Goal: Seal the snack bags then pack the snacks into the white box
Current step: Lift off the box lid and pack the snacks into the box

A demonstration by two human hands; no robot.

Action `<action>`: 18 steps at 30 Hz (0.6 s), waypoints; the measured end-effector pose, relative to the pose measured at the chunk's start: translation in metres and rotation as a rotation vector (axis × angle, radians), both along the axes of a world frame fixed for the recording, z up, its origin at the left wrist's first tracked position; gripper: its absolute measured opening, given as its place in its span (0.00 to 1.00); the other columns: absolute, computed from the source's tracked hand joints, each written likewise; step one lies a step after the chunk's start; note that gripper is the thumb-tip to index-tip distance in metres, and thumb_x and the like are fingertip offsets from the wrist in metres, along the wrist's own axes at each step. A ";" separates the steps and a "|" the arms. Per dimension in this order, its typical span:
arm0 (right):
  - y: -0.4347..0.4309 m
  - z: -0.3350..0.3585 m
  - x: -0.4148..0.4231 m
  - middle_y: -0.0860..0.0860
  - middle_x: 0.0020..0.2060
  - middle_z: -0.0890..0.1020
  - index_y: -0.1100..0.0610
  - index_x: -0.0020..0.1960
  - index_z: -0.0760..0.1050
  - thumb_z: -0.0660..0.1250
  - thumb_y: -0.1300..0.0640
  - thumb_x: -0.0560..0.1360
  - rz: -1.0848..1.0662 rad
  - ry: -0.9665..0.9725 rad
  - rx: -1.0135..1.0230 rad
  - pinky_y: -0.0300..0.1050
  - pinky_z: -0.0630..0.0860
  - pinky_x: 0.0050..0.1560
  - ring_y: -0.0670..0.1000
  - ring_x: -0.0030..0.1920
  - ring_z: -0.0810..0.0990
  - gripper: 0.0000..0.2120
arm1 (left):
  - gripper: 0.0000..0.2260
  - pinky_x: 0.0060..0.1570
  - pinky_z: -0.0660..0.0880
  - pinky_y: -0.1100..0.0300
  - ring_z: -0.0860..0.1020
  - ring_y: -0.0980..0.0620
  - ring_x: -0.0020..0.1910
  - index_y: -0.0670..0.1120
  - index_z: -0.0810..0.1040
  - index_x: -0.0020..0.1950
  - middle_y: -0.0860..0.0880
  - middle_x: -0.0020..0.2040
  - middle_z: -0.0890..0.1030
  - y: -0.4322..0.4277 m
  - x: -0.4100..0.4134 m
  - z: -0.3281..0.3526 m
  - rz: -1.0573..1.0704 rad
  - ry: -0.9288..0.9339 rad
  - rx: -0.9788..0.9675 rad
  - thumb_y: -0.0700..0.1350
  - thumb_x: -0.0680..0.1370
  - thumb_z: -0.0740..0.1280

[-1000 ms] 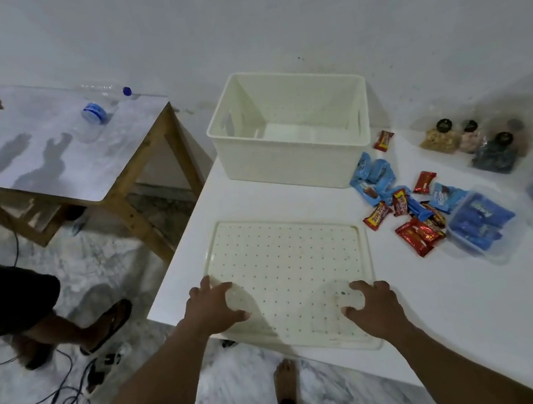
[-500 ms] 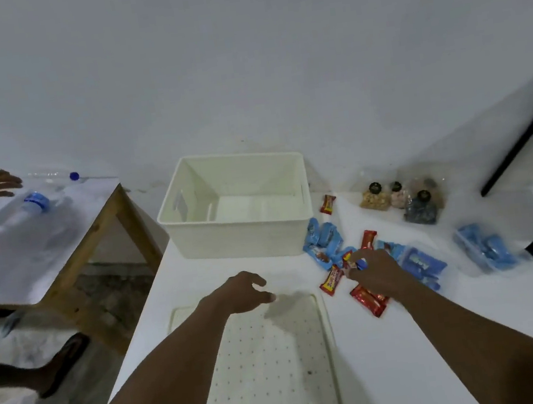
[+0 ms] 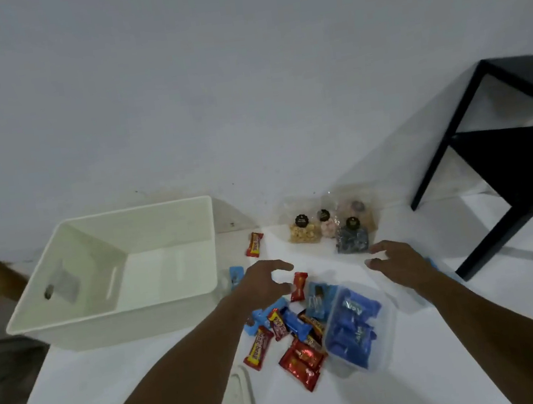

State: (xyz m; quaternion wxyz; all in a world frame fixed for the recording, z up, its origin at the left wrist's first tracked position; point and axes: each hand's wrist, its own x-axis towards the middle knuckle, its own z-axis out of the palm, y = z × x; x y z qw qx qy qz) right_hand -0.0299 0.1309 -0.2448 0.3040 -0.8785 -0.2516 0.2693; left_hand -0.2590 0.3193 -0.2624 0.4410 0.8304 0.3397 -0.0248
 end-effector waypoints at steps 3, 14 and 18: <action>0.013 -0.015 0.052 0.50 0.51 0.75 0.54 0.57 0.79 0.73 0.55 0.74 0.051 0.021 -0.001 0.41 0.69 0.51 0.51 0.50 0.76 0.13 | 0.19 0.48 0.66 0.72 0.79 0.55 0.53 0.52 0.80 0.63 0.50 0.63 0.81 0.009 0.050 -0.021 0.051 0.012 0.011 0.46 0.73 0.76; 0.091 -0.109 0.182 0.51 0.55 0.83 0.49 0.55 0.82 0.77 0.58 0.68 0.184 0.266 0.003 0.49 0.80 0.55 0.52 0.54 0.81 0.17 | 0.20 0.68 0.59 0.64 0.67 0.47 0.72 0.51 0.81 0.62 0.42 0.72 0.69 0.070 0.187 -0.091 0.233 0.048 0.142 0.44 0.71 0.77; 0.105 -0.134 0.196 0.50 0.42 0.82 0.52 0.49 0.82 0.77 0.64 0.68 0.186 0.362 0.026 0.41 0.77 0.38 0.49 0.39 0.80 0.12 | 0.18 0.64 0.71 0.57 0.75 0.43 0.64 0.46 0.82 0.60 0.44 0.60 0.78 0.084 0.212 -0.107 0.273 0.033 0.069 0.40 0.71 0.77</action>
